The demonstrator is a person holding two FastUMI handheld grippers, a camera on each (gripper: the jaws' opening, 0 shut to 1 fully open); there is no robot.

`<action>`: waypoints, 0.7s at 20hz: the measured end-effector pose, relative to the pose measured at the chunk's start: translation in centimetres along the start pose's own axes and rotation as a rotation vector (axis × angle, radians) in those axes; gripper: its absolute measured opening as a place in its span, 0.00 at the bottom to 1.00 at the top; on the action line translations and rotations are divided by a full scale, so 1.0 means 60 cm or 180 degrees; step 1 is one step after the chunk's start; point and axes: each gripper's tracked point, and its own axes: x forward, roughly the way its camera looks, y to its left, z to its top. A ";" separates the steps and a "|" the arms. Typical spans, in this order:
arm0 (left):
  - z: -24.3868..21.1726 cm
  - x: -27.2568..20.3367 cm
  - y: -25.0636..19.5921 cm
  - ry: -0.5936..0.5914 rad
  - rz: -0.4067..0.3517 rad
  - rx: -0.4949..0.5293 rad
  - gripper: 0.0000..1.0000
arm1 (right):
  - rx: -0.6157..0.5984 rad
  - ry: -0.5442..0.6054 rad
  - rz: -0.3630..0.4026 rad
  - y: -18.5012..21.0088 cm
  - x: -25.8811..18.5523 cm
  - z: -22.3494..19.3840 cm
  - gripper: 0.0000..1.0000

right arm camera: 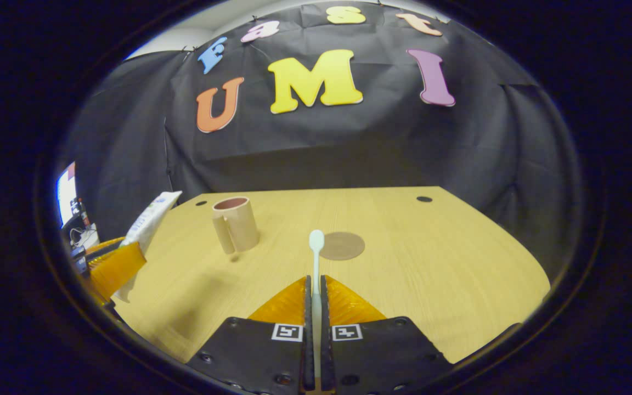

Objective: Put the toothbrush and toothpaste on the desktop into the cup, then pick up the cup and place it on the coaster on the desktop.

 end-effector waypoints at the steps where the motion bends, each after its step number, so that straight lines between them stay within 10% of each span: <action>1: 0.004 0.000 -0.001 -0.0032 -0.0003 -0.0007 0.42 | -0.0011 -0.0148 0.0003 0.003 -0.013 0.023 0.05; 14: 0.102 0.073 0.037 -0.0392 0.0019 -0.0158 0.42 | -0.0061 -0.0640 0.0194 0.032 -0.093 0.096 0.04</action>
